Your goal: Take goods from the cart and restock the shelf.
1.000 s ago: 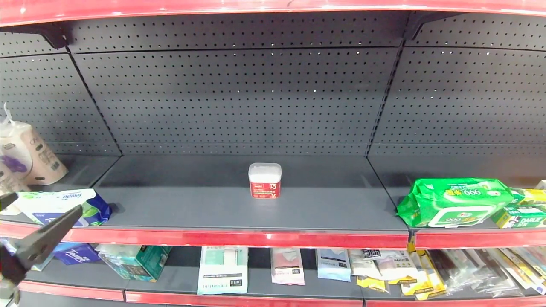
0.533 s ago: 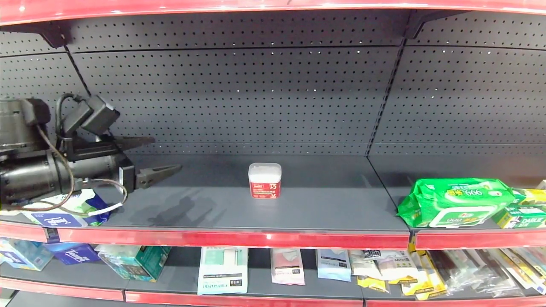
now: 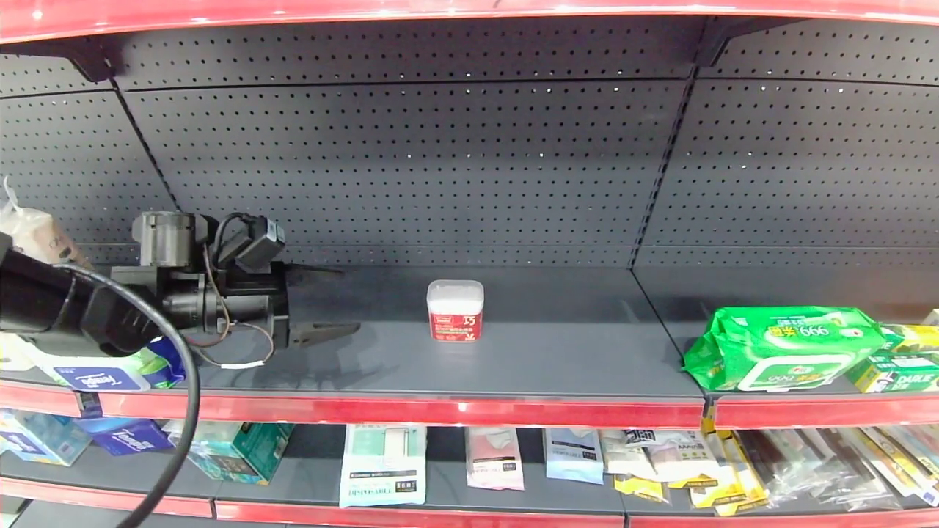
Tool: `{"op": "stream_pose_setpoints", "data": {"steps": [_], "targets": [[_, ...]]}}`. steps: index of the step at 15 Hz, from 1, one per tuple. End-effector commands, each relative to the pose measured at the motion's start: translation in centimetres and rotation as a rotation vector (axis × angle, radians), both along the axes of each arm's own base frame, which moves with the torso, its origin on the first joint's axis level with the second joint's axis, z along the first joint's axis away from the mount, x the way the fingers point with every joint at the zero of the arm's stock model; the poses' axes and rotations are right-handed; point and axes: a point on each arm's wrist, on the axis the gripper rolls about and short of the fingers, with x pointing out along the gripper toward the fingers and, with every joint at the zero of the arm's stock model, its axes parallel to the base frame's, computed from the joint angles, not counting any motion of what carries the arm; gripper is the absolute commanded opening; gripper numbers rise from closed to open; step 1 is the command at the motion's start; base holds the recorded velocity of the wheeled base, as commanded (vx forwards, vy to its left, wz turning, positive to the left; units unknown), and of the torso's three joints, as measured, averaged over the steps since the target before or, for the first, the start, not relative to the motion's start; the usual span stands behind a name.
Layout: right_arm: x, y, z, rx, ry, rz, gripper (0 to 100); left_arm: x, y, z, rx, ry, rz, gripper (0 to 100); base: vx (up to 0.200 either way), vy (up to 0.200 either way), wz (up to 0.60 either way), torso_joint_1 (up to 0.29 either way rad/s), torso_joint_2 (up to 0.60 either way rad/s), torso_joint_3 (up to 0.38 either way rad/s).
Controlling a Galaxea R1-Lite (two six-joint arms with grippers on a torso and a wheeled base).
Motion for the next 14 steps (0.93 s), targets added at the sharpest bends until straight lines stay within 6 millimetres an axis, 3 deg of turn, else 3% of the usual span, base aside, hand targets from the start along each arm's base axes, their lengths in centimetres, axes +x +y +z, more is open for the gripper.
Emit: {"op": "stream_pose_setpoints", "data": {"steps": [1, 4, 8, 14], "targets": [[-0.1, 0.0, 0.0, 0.0, -0.01, -0.007, 0, 2.2, -1.1, -4.5, -0.009, 0.027, -0.038, 100, 0.0, 0.0, 0.0, 0.0, 0.0, 0.0], [-0.1, 0.0, -0.1, 0.0, -0.007, -0.009, 0, 3.2, -2.5, -6.3, -0.047, 0.016, -0.082, 100, 0.0, 0.0, 0.0, 0.0, 0.0, 0.0], [-0.1, 0.0, -0.4, 0.0, -0.001, -0.01, 0, 4.3, -4.1, -7.2, -0.056, 0.006, -0.121, 100, 0.0, 0.0, 0.0, 0.0, 0.0, 0.0], [-0.2, 0.0, -0.4, -0.003, -0.005, -0.013, 0, 7.5, -5.7, -8.3, -0.063, -0.032, -0.142, 100, 0.0, 0.0, 0.0, 0.0, 0.0, 0.0]]}}
